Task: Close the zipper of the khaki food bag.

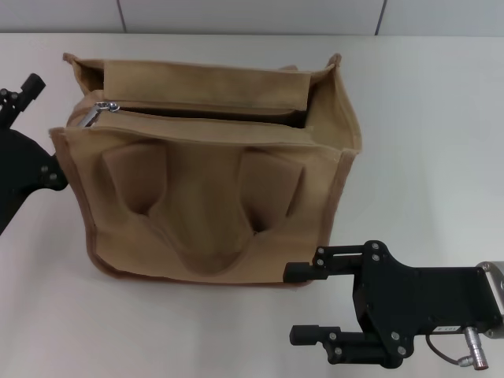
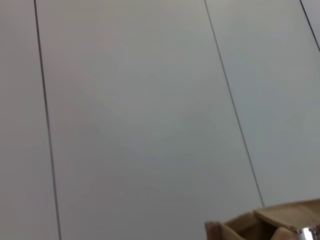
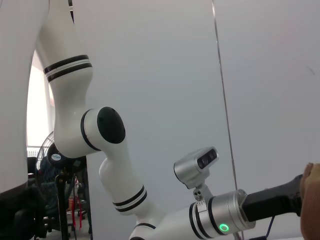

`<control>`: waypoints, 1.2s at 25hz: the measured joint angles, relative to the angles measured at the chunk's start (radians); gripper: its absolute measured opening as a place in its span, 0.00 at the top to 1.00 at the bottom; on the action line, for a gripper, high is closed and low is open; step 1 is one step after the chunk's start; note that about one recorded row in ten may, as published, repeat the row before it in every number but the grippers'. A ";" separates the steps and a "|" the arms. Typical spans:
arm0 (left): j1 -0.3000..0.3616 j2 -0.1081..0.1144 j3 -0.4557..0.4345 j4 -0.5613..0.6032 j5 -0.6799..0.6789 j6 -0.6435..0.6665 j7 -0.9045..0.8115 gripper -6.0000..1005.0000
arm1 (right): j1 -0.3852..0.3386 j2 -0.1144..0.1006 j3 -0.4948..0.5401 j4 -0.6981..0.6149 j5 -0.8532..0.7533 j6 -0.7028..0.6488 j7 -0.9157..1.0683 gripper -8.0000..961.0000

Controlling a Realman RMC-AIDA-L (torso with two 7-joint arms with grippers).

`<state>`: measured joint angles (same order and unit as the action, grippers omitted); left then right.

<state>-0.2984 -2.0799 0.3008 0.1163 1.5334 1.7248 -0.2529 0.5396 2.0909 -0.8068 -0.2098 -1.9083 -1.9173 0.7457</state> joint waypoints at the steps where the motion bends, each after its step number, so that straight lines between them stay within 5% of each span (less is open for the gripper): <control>1: -0.001 0.000 -0.008 -0.008 0.000 0.006 0.017 0.35 | -0.001 0.000 0.000 0.000 0.000 0.000 0.000 0.40; 8: 0.006 0.000 -0.033 -0.152 0.006 0.070 0.425 0.39 | -0.008 0.000 0.000 0.001 0.000 -0.017 0.000 0.40; 12: 0.002 0.000 -0.032 -0.166 0.008 0.084 0.440 0.42 | -0.008 -0.001 0.000 -0.002 0.000 -0.023 0.000 0.40; 24: -0.005 0.007 -0.032 -0.109 0.010 0.085 0.111 0.86 | -0.009 -0.002 0.000 -0.005 0.000 -0.031 0.000 0.40; 30: -0.024 0.010 -0.026 0.017 0.021 0.062 -0.259 0.97 | -0.004 -0.003 0.000 -0.005 0.000 -0.067 0.000 0.40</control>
<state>-0.3225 -2.0696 0.2746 0.1330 1.5539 1.7870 -0.5114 0.5352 2.0879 -0.8068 -0.2152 -1.9083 -1.9843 0.7455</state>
